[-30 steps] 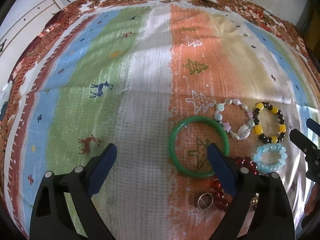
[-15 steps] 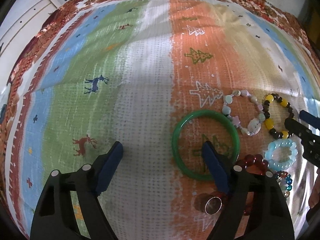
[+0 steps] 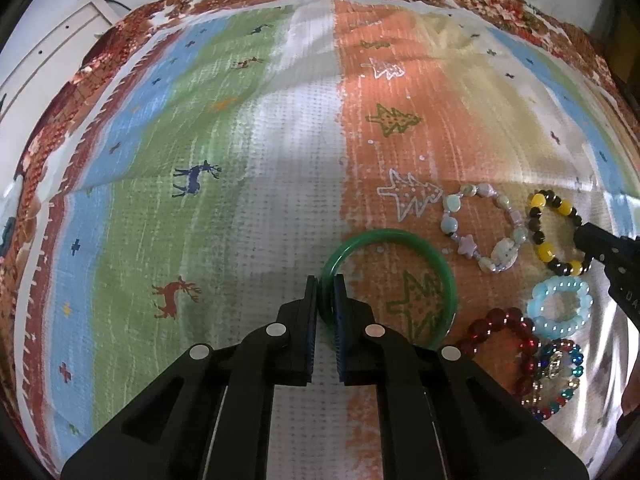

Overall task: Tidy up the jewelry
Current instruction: 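Close left tool on green jade bangle while right tool grips yellow-black beaded bracelet, then carry green bangle in left tool while right tool carries beaded bracelet to tin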

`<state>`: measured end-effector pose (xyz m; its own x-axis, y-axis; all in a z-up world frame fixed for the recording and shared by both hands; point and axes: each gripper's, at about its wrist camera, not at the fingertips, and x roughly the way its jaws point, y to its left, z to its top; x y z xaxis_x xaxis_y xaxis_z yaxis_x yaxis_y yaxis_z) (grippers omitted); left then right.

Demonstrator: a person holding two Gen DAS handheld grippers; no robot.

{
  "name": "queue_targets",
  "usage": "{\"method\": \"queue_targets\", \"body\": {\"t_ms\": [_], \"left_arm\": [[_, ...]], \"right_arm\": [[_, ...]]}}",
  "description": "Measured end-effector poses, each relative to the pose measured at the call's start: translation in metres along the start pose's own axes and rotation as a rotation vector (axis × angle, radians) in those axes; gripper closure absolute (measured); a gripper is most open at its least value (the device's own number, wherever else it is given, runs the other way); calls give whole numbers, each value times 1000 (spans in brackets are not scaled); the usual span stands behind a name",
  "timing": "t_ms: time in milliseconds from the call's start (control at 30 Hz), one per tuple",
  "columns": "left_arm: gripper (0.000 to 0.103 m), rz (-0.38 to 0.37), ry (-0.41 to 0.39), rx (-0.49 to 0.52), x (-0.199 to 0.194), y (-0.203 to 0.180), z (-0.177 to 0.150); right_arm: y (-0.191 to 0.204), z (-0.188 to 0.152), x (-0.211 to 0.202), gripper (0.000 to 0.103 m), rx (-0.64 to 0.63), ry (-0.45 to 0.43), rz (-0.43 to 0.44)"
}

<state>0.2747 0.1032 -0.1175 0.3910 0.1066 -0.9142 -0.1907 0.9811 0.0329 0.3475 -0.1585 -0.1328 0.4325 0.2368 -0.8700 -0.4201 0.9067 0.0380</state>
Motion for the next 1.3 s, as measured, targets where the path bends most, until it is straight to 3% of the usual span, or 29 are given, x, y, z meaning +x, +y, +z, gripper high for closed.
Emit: {"method": "queue_targets", "body": {"t_ms": [267, 700, 1300], "left_arm": [[96, -39, -52, -6, -24, -3, 2], [94, -87, -130, -31, -68, -7, -4], [94, -155, -210, -24, -134, -19, -41]], "right_arm": [[9, 2, -36, 91, -44, -73, -24], [2, -9, -81, 91, -18, -141, 6], [23, -41, -146, 91, -52, -219, 53]]}}
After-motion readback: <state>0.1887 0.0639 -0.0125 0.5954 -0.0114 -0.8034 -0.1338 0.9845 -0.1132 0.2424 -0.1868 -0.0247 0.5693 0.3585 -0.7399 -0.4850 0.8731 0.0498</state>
